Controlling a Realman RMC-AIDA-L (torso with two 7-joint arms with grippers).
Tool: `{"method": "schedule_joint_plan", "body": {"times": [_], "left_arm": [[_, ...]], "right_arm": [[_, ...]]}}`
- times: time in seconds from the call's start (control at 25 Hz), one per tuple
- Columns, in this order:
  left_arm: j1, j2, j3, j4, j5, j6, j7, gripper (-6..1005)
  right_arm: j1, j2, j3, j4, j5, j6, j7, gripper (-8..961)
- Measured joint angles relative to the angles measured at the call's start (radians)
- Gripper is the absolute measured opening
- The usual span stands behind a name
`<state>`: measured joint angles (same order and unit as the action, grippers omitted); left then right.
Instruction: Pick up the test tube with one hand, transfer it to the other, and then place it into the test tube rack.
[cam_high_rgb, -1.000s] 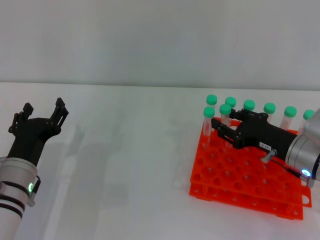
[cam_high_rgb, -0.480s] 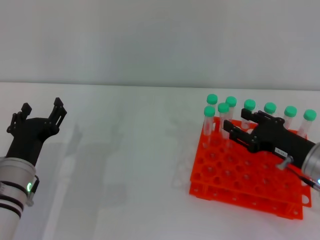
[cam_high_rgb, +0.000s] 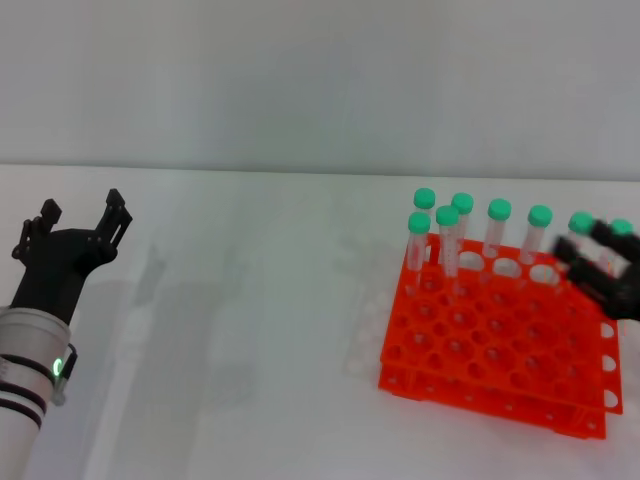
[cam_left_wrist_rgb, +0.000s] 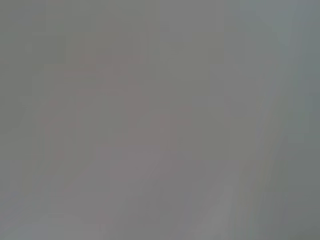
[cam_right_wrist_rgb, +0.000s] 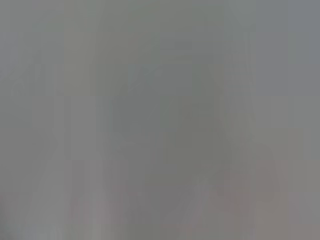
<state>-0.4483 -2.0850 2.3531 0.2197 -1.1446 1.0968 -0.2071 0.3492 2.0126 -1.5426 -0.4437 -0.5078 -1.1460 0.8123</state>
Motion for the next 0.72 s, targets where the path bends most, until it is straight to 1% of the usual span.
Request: {"method": "schedule_joint_plan", "body": {"times": [0.16, 0.28, 0.32, 0.4, 0.52, 0.72], "left_arm": [[-0.016, 0.000, 0.000, -0.014, 0.000, -0.001, 0.000, 849], [-0.023, 0.000, 0.000, -0.015, 0.000, -0.001, 0.000, 849], [-0.025, 0.000, 0.000, -0.014, 0.001, -0.001, 0.000, 849], [-0.032, 0.000, 0.001, -0.015, 0.003, -0.002, 0.000, 849], [-0.040, 0.000, 0.005, -0.017, 0.006, -0.002, 0.000, 849], [-0.052, 0.000, 0.007, -0.017, 0.007, -0.016, 0.000, 849]], "right_arm": [[-0.039, -0.001, 0.113, 0.065, 0.000, -0.045, -0.098, 610], [-0.046, 0.000, 0.199, 0.149, 0.027, -0.071, -0.181, 609], [-0.045, 0.000, 0.223, 0.195, 0.059, -0.093, -0.226, 608], [-0.044, 0.000, 0.236, 0.228, 0.090, -0.109, -0.262, 607], [-0.047, 0.000, 0.243, 0.272, 0.169, -0.126, -0.318, 674], [-0.044, 0.000, 0.245, 0.311, 0.268, -0.131, -0.331, 801]]}}
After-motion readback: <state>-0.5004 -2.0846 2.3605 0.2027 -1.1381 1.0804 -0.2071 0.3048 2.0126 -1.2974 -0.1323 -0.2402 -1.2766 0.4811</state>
